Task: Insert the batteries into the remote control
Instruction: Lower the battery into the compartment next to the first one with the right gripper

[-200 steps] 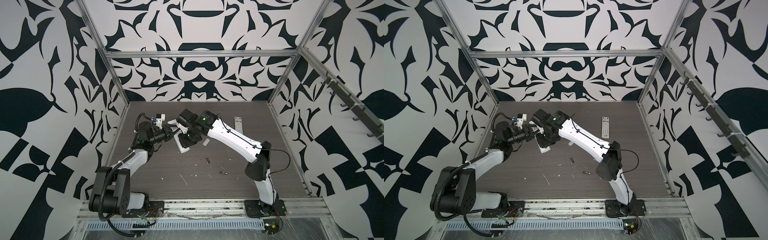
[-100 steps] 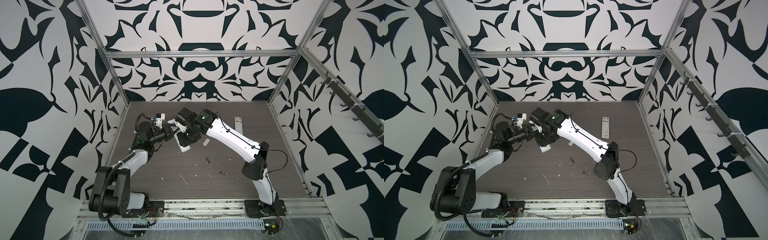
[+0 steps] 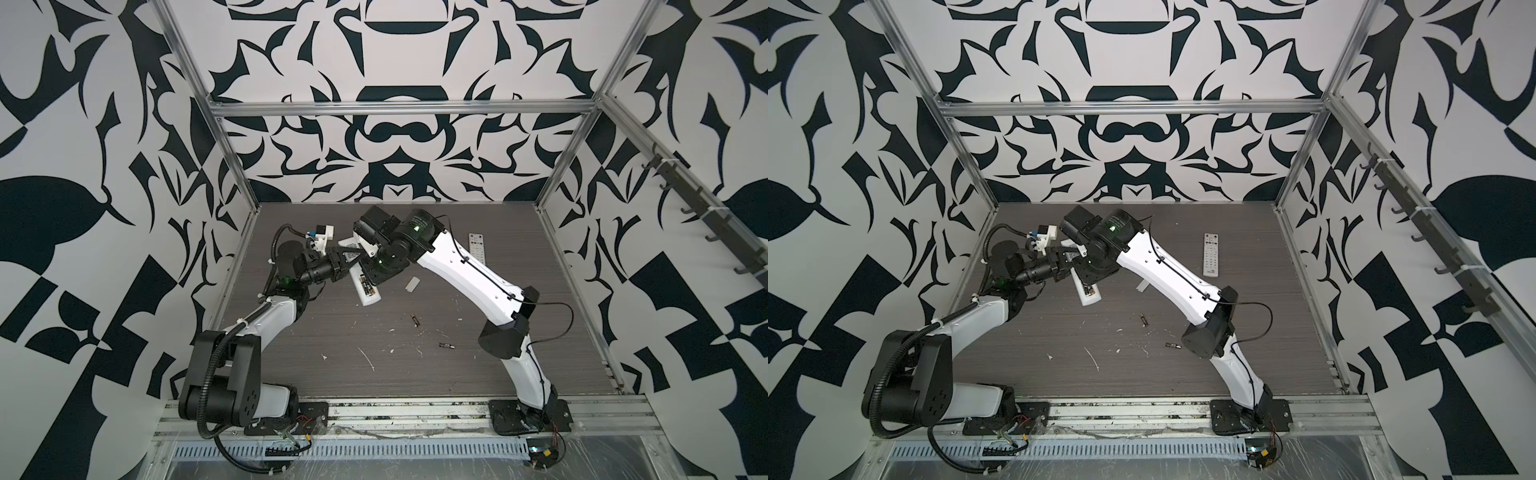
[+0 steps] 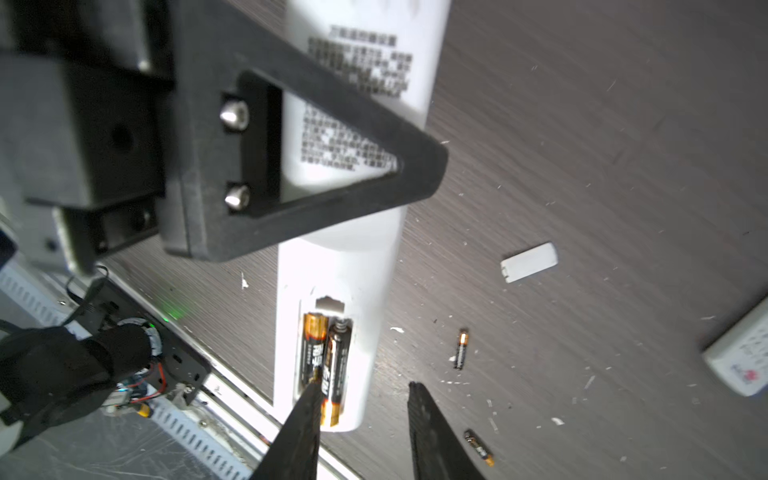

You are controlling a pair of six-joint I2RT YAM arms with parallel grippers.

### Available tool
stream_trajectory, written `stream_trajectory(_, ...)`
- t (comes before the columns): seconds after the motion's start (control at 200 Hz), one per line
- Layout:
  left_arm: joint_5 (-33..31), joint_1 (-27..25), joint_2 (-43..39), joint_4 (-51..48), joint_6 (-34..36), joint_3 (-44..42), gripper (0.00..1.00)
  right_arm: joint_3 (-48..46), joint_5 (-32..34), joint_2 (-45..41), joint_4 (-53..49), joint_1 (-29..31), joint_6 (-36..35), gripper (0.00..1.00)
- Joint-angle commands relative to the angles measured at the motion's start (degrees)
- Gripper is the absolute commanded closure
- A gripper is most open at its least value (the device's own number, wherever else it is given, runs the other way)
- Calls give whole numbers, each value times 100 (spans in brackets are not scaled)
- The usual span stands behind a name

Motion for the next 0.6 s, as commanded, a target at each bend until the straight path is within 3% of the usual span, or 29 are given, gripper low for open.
stream_trajectory(0.0,284,-9,61,141,-78,276,100,-400,73,-765,422,249,-900,62)
stream_trajectory(0.155,491,-6,96,124,-118,379,100,-1742,-617,-1797,1316,271,-2193,62)
stream_trajectory(0.325,617,-9,54,3,-122,431,100,-3064,-655,-2626,1985,271,-3363,69)
stream_trajectory(0.595,717,-5,18,-79,-170,468,100,-3127,-674,-2291,2110,271,-4177,75)
